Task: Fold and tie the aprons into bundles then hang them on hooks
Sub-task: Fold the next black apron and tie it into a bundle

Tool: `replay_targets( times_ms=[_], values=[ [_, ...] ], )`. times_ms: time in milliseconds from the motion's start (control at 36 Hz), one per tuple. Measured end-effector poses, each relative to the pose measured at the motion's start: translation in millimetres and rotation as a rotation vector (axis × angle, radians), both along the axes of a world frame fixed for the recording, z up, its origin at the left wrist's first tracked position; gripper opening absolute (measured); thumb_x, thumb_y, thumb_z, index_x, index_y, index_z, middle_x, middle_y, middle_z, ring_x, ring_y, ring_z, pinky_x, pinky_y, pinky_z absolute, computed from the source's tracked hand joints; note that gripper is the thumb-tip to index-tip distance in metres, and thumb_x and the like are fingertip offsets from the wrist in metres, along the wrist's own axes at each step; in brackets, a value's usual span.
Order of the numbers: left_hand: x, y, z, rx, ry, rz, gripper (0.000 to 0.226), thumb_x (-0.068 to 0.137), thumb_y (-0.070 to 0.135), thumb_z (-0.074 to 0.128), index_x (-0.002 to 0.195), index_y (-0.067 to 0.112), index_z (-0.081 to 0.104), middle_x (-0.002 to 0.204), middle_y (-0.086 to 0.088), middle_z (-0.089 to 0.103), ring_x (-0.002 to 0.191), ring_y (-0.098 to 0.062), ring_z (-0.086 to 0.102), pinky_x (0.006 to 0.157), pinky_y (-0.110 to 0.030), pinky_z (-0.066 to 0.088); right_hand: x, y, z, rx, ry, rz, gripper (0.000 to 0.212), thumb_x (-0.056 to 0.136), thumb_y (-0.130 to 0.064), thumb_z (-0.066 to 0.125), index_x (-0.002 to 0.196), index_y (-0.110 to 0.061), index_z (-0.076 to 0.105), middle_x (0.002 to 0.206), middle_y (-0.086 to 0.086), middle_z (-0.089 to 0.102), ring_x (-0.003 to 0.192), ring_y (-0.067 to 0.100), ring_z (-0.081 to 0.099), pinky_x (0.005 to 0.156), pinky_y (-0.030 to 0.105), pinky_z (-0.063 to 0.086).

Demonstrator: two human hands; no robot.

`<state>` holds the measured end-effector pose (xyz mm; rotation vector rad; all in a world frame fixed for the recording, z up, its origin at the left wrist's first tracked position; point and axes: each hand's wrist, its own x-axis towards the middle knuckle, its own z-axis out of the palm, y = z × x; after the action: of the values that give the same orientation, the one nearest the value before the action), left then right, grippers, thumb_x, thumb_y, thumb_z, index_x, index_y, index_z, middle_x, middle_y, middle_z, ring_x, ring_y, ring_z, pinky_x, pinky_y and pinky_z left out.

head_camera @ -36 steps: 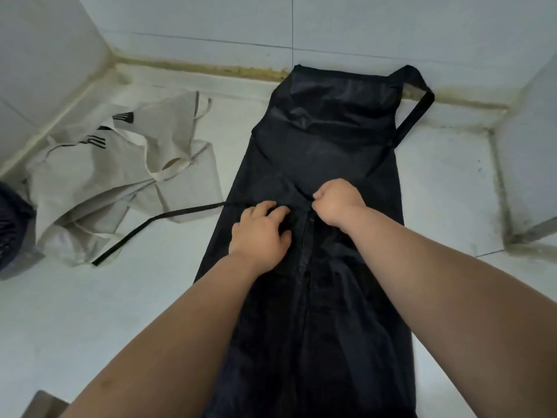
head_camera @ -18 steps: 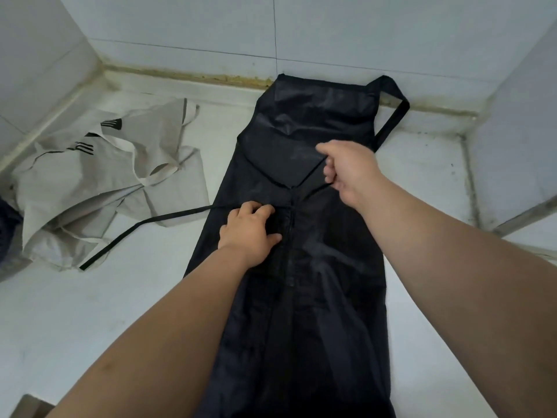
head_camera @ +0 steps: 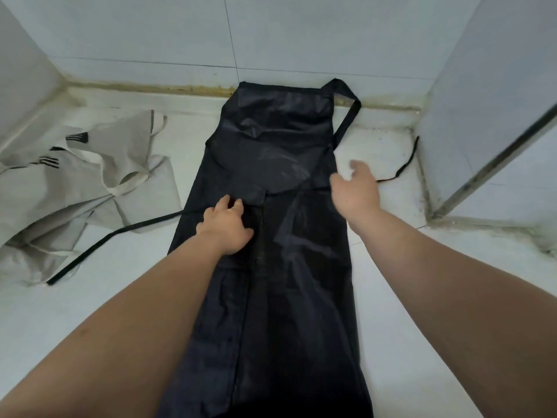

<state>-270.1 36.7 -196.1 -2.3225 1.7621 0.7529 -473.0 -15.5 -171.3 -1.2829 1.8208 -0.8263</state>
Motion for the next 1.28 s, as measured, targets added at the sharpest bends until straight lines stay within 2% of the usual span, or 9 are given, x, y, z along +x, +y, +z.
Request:
replay_targets(
  times_ms=[83,222,361,500,722,833,972,1111,1278],
  values=[
    [1.5,-0.5,-2.1,0.005,-0.012,-0.02,0.074,0.095,0.043,0.05,0.154,0.025,0.008,0.161,0.001,0.0,0.144,-0.035,0.009,0.113,-0.049,0.022,12.3,13.8,-8.4,0.078,0.156,0.278,0.047,0.092,-0.024,0.054,0.137,-0.012,0.047,0.138,0.007,0.051,0.126,0.024,0.048,0.104,0.027,0.035],
    [2.3,10.7,-5.6,-0.101,0.176,0.06,0.083,0.094,0.033,0.056,0.154,0.021,-0.001,0.161,-0.007,-0.006,0.146,-0.032,0.009,0.116,-0.042,0.019,22.6,39.3,-14.9,0.22,0.342,0.614,0.069,0.084,-0.036,0.067,0.144,-0.018,0.037,0.144,0.006,0.042,0.128,0.025,0.045,0.1,0.03,0.037],
    [4.3,38.2,-3.3,-0.19,0.176,-0.021,0.058,0.094,0.03,0.056,0.147,0.025,0.035,0.155,-0.006,0.022,0.141,-0.03,0.021,0.114,-0.039,0.025,28.0,58.6,-15.0,0.215,0.576,0.698,0.068,0.082,-0.038,0.068,0.141,-0.02,0.039,0.139,0.01,0.039,0.123,0.03,0.044,0.101,0.038,0.041],
    [14.0,75.8,4.9,-0.206,0.188,-0.013,0.029,0.088,0.036,0.063,0.113,0.022,0.063,0.125,-0.004,0.046,0.12,-0.025,0.044,0.101,-0.034,0.038,43.8,100.0,-14.4,0.211,0.643,0.635,0.039,0.087,-0.051,0.057,0.107,-0.018,0.054,0.109,0.002,0.058,0.096,0.023,0.056,0.073,0.033,0.046],
    [23.3,150.3,4.2,-0.126,0.131,-0.158,0.051,0.081,0.051,0.066,0.122,0.023,0.053,0.132,-0.003,0.04,0.126,-0.025,0.036,0.104,-0.038,0.038,62.6,176.9,-17.9,0.452,0.61,0.575,0.047,0.077,-0.061,0.061,0.082,-0.016,0.049,0.079,-0.002,0.053,0.082,0.022,0.058,0.073,0.033,0.052],
    [31.7,176.3,1.7,-0.086,0.073,-0.323,0.074,0.085,0.055,0.059,0.148,0.027,0.03,0.155,-0.002,0.021,0.14,-0.027,0.021,0.113,-0.041,0.028,66.2,199.2,-11.9,0.497,0.669,0.54,0.033,0.086,-0.046,0.056,0.09,-0.013,0.054,0.086,0.004,0.055,0.082,0.025,0.056,0.076,0.033,0.051],
    [35.7,194.7,-4.9,-0.066,0.179,-0.364,0.073,0.092,0.049,0.055,0.152,0.026,0.022,0.16,-0.005,0.005,0.147,-0.025,0.004,0.12,-0.037,0.013,77.9,219.4,-5.7,0.526,0.764,0.475,0.024,0.093,-0.014,0.048,0.112,-0.005,0.06,0.114,0.013,0.059,0.089,0.029,0.055,0.072,0.032,0.044],
    [37.9,205.7,-13.5,-0.106,0.185,-0.406,0.067,0.096,0.046,0.048,0.153,0.024,0.019,0.161,-0.008,0.0,0.148,-0.026,-0.005,0.119,-0.034,0.004,93.0,222.4,0.1,0.438,0.427,0.437,0.024,0.099,-0.02,0.038,0.093,-0.004,0.056,0.103,0.019,0.061,0.082,0.031,0.061,0.058,0.031,0.047],
    [38.5,206.4,-14.5,-0.116,0.1,-0.434,0.064,0.098,0.047,0.043,0.153,0.026,0.018,0.161,-0.008,0.001,0.148,-0.027,-0.005,0.119,-0.04,0.002,92.8,225.8,-2.5,0.342,0.199,0.434,0.033,0.099,-0.023,0.043,0.104,0.002,0.064,0.108,0.017,0.066,0.098,0.028,0.06,0.087,0.033,0.045]
  ],
)
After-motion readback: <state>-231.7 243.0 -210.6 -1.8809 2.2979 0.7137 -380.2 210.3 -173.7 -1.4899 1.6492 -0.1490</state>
